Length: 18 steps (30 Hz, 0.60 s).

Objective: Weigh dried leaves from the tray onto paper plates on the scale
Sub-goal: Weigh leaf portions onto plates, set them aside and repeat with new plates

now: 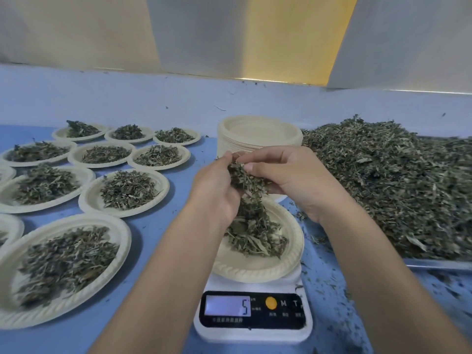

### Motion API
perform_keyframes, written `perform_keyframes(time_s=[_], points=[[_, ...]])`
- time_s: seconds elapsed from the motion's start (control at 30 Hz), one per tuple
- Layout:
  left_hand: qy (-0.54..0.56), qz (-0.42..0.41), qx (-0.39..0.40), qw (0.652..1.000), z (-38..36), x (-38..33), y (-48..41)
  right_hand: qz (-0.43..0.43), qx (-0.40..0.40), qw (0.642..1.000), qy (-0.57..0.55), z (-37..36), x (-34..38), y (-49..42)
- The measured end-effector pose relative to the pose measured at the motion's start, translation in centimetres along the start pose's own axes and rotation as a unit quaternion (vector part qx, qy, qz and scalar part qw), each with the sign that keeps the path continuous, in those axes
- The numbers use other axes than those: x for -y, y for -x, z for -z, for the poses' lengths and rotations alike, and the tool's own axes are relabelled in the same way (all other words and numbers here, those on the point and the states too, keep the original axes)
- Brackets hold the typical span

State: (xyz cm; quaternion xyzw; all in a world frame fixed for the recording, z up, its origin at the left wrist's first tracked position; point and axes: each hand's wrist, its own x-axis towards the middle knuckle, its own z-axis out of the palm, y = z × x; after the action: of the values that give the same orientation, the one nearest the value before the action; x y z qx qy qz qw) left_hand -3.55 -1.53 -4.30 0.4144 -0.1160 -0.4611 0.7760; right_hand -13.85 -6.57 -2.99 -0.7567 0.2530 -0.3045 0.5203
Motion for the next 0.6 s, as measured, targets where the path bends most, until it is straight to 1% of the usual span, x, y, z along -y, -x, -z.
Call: perform_keyframes(time_s=[0.13,0.23,0.3,0.37,0.43,0.47,0.53,0.6], points=[[-0.014,-0.04,-0.051,0.998,0.6,-0.6,-0.6,0.035,-0.016,0.998,0.053,0.5,0.2,0.1],[-0.011,-0.056,-0.062,0.996,1.2,-1.6,-0.8,0.043,-0.009,0.993,0.113,0.6,0.2,0.1],[-0.004,-0.063,-0.064,0.996,1.5,-2.1,-0.9,0.047,0.016,0.981,0.185,0.3,0.2,0.2],[0.006,-0.066,-0.066,0.996,1.7,-2.3,-0.8,0.038,0.063,0.969,0.236,-0.2,0.3,0.5],[0.014,-0.066,-0.069,0.995,1.9,-2.5,-0.8,0.027,0.101,0.965,0.241,-0.4,0.3,0.6],[0.016,-0.065,-0.071,0.995,1.9,-2.6,-0.7,0.027,0.102,0.965,0.239,-0.4,0.3,0.6],[0.019,-0.063,-0.071,0.995,1.9,-2.7,-0.6,0.032,0.066,0.971,0.228,-0.3,0.2,0.5],[0.019,-0.06,-0.064,0.996,1.8,-2.7,-0.5,0.033,0.005,0.981,0.193,-0.2,0.0,0.2]])
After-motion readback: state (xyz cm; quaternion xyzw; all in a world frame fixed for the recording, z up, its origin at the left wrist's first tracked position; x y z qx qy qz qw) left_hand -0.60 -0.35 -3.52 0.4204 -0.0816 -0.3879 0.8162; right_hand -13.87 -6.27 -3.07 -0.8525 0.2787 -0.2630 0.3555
